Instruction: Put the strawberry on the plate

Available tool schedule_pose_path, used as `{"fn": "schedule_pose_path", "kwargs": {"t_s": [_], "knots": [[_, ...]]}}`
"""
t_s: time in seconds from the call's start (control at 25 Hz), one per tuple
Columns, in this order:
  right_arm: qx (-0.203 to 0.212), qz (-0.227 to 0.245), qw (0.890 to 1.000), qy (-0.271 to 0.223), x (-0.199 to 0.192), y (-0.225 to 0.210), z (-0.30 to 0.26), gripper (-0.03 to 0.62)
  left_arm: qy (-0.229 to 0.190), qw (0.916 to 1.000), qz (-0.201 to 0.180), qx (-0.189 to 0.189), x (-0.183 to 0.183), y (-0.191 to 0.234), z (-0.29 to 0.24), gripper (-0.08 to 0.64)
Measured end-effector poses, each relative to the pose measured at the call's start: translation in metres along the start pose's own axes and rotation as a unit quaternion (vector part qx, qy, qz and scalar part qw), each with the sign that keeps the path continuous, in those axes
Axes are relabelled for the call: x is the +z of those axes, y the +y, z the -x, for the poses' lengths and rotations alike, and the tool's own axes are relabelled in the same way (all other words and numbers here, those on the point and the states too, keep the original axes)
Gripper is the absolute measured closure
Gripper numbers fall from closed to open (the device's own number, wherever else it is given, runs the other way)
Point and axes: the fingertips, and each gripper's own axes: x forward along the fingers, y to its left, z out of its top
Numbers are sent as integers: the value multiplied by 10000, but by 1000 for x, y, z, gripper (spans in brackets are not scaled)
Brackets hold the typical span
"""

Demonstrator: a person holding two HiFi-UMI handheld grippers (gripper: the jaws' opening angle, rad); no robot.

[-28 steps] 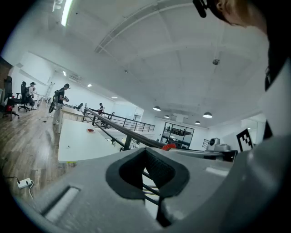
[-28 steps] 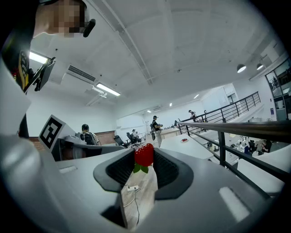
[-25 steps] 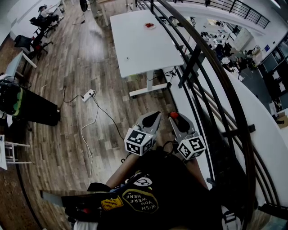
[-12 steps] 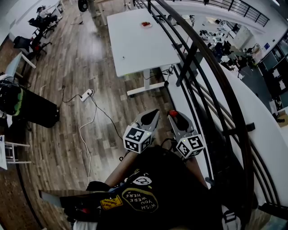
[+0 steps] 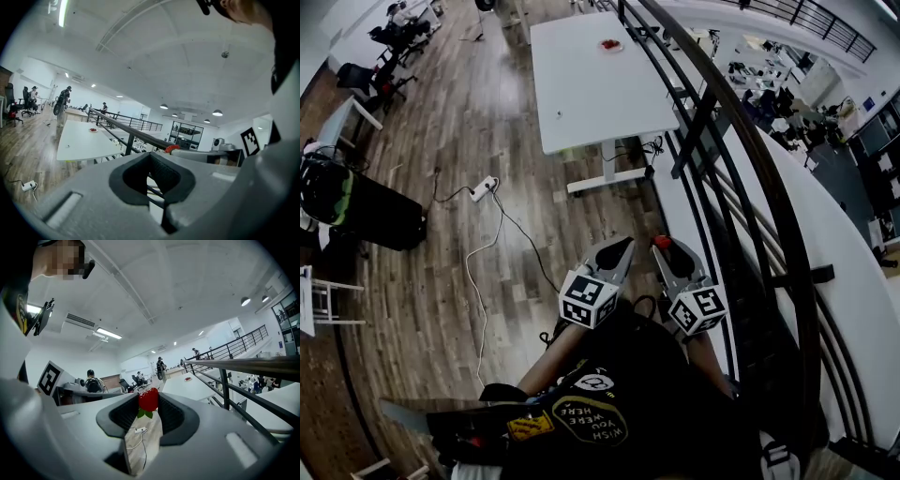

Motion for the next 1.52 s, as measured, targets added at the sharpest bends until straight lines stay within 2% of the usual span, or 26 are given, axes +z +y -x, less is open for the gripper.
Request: {"fn": "schedule_pose_path", "kwargs": {"t_s": [0.2,0.44,0.72,0.88,1.0,1.08,1.28,1.52], "knots": [[42,-91,9999,121,-5,-16,-23,462,125,9998,114,104,-3,22,-11,557],[76,-102,9998,175,4,-20,-79,462,110,9996,193,145,12,73,-28,557],[26,107,9998,134,25,-22,-149,462,-45,9998,115,-130,49,126,-52,557],[-180,246,9995,43,35,-27,-176,462,-30,9995,-122,-304,60,149,-64,557],[-358,180,9992,-57,38,-28,-186,462,85,9972,-621,-409,63,157,-72,557],[-454,71,9989,-61,36,-29,-192,462,162,9955,-792,-488,63,160,-79,557],[-467,9,9988,158,30,-41,-213,462,207,9959,-623,-627,65,171,-97,557],[-279,-1,9992,271,43,-59,-254,462,308,9979,-352,-444,75,207,-119,557]]}}
